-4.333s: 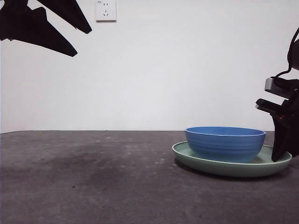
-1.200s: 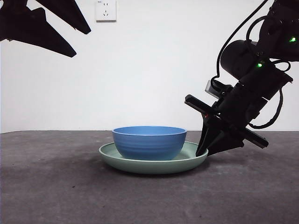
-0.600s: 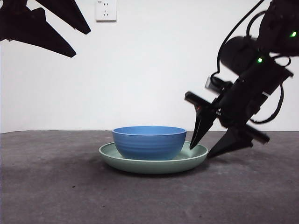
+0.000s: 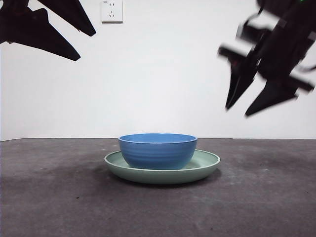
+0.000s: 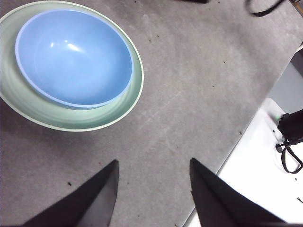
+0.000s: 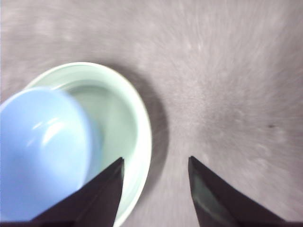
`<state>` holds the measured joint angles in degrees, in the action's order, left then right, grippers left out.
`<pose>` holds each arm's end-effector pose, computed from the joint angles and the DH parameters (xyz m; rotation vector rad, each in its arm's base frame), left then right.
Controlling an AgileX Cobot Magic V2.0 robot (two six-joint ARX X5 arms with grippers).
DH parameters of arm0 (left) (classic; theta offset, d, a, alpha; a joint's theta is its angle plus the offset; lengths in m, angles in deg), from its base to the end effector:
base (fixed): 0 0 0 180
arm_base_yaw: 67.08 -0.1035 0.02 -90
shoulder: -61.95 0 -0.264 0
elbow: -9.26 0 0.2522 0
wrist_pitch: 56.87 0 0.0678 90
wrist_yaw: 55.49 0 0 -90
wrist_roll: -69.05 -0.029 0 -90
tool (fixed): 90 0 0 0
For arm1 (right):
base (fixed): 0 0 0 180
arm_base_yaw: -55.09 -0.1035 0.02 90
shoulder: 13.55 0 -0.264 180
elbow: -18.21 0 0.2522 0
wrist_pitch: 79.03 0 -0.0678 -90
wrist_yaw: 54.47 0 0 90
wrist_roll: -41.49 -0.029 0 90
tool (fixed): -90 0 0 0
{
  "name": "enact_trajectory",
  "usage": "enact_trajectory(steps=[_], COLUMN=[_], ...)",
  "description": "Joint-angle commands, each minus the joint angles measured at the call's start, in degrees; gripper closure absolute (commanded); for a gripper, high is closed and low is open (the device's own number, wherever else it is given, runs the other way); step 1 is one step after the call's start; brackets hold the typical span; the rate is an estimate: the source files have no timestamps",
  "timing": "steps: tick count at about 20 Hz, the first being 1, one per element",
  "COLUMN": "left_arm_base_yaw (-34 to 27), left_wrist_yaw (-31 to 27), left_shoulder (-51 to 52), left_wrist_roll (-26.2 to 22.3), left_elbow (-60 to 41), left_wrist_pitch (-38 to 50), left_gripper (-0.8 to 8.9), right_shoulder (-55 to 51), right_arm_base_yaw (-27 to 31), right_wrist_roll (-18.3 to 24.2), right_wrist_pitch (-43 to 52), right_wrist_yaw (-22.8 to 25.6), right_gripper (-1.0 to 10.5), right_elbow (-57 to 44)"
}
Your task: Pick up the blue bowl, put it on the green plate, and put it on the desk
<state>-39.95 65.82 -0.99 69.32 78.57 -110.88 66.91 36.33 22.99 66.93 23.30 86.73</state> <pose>0.1826 -0.1105 0.2982 -0.0356 0.8685 -0.9564 0.2724 0.0990 0.2425 0.2515 0.8847 0.3754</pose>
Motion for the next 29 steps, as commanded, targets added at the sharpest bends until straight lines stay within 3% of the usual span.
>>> enact_trajectory(steps=[1,15,29], left_arm_base_yaw=[0.31,0.31,0.31], left_wrist_yaw=[0.24,0.24,0.24], left_shoulder=[-0.17,-0.2,-0.17], left_wrist_roll=[-0.92,-0.85,-0.87], left_elbow=[0.46,0.46,0.46], left_wrist_pitch=[0.44,0.35,-1.01], left_gripper=[5.69,5.69,5.69], right_shoulder=[-5.07,-26.53,-28.52], right_arm_base_yaw=[-0.85,-3.93,-4.63], right_wrist_roll=[5.66,14.16,15.3], right_wrist_pitch=[-4.11,-30.38,-32.89], right_wrist_yaw=[-0.04,-14.91,-15.39], right_gripper=[7.3,7.3,7.3], right_elbow=[0.85,0.85,0.85])
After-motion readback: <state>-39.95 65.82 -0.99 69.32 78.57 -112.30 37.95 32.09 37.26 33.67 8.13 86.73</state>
